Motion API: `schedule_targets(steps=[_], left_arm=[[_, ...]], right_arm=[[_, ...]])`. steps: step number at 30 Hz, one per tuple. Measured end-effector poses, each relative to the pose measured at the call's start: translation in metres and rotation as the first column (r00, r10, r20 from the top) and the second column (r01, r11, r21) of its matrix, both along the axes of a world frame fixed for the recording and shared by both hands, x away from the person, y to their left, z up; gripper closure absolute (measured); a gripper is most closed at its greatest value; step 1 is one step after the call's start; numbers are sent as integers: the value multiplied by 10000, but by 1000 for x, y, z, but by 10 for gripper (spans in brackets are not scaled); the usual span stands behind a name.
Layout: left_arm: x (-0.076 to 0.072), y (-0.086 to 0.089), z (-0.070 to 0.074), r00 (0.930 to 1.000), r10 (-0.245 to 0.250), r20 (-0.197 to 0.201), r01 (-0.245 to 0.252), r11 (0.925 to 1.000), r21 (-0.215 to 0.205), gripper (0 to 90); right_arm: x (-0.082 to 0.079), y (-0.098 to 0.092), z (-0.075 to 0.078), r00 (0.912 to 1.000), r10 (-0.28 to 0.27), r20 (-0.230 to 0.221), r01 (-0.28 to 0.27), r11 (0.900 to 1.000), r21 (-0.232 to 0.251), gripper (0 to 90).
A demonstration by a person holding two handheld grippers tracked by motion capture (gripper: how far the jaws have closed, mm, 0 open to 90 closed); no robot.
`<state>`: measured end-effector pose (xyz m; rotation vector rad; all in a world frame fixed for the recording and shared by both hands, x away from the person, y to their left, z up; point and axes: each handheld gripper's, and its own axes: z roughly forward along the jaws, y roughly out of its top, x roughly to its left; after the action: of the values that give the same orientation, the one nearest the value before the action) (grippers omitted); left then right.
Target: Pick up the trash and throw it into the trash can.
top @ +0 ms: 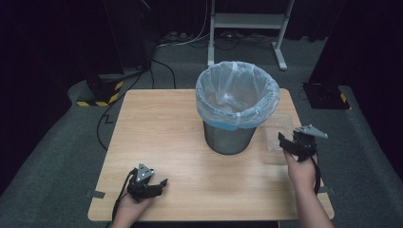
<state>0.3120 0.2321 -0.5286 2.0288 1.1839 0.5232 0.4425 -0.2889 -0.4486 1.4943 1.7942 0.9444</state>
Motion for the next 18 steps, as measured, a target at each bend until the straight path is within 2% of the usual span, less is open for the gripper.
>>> schedule_targets(steps=[1,4,6,8,9,10,12,14,16,18], left_arm=[[0,0,0,10000,-31,14,31,10000,2,274],[-1,0,0,10000,-31,6,31,10000,24,274],[-1,0,0,10000,-23,-4,23,10000,31,276],[-1,0,0,10000,-23,-6,23,10000,30,276],[-1,0,0,10000,-30,2,30,10000,26,276],[-1,0,0,10000,-21,-2,21,10000,27,276],[-1,0,0,10000,-33,8,33,10000,33,276],[-1,0,0,10000,-32,7,32,10000,34,276],[-1,0,0,10000,-30,4,30,10000,36,276],[-1,0,0,10000,-33,6,33,10000,37,276]], right_arm=[[11,-1,-3,9999,-169,-23,169,9999,-10,351],[34,-4,-11,9980,-429,-462,426,9991,-79,314],[43,-8,-16,9958,-663,-637,672,9977,117,311],[47,-12,-19,9952,-701,-686,725,9968,336,315],[49,-14,-20,9942,-634,-874,664,9973,315,325],[48,-14,-20,9939,-573,-945,617,9971,439,325],[47,-12,-19,9940,-428,-1006,446,9989,154,329],[44,-9,-19,9946,-99,-1034,85,9999,-143,357],[38,0,-20,9952,181,-961,-248,9973,-687,385],[30,4,-20,9917,698,-1077,-736,9968,-320,400]])
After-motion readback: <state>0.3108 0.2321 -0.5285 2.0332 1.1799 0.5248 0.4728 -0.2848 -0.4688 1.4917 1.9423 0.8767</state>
